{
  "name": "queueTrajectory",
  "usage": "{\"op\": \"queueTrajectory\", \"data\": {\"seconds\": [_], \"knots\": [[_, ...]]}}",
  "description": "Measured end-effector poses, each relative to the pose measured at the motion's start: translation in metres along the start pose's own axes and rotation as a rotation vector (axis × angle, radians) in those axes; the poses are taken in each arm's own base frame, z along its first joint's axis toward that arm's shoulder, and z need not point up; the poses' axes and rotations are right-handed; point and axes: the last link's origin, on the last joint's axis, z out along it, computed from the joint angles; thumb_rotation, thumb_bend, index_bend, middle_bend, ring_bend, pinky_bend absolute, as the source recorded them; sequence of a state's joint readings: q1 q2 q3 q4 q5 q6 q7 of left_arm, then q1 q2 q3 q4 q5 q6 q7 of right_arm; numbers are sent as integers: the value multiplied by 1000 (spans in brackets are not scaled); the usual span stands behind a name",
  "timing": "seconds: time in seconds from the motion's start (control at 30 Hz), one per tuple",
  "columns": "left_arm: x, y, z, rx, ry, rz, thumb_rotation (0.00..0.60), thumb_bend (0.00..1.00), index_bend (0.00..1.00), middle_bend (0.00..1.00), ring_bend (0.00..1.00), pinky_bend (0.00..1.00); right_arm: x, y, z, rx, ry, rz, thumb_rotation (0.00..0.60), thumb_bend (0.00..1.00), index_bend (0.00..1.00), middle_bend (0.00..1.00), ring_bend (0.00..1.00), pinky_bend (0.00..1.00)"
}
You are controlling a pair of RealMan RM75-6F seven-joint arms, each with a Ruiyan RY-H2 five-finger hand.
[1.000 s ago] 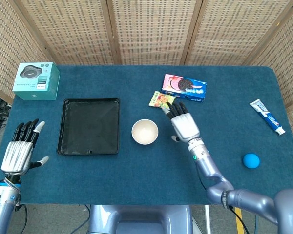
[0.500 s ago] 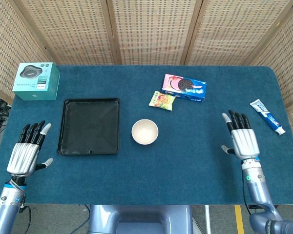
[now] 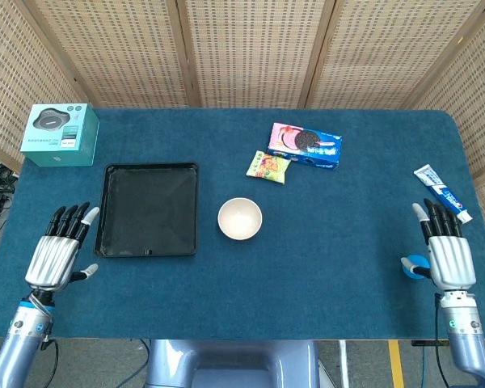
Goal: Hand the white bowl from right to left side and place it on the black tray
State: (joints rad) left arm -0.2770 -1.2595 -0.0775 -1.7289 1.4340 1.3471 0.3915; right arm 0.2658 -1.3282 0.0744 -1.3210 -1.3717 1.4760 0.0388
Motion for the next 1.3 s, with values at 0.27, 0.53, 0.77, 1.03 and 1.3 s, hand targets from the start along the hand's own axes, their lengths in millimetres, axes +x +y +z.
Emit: {"op": "queueTrajectory", "data": {"seconds": [0.27,0.53,0.77,1.03,1.3], "knots": [[14,25,48,-111,36,31,600,151,120,0,0,0,0,7,5,-9,-9,49,600,245,31,0,0,0],[19,73,105,-250,40,51,600,214,335,0,0,0,1,10,7,-15,-6,73,600,245,31,0,0,0],[4,110,136,-339,-13,86,600,223,408,0,0,0,4,16,8,-31,5,88,600,245,31,0,0,0],[-21,159,160,-431,-75,137,600,226,422,0,0,0,8,21,8,-45,20,98,600,245,31,0,0,0],[-40,183,169,-459,-125,160,600,231,453,0,0,0,13,20,8,-33,47,107,600,245,35,0,0,0]]}}
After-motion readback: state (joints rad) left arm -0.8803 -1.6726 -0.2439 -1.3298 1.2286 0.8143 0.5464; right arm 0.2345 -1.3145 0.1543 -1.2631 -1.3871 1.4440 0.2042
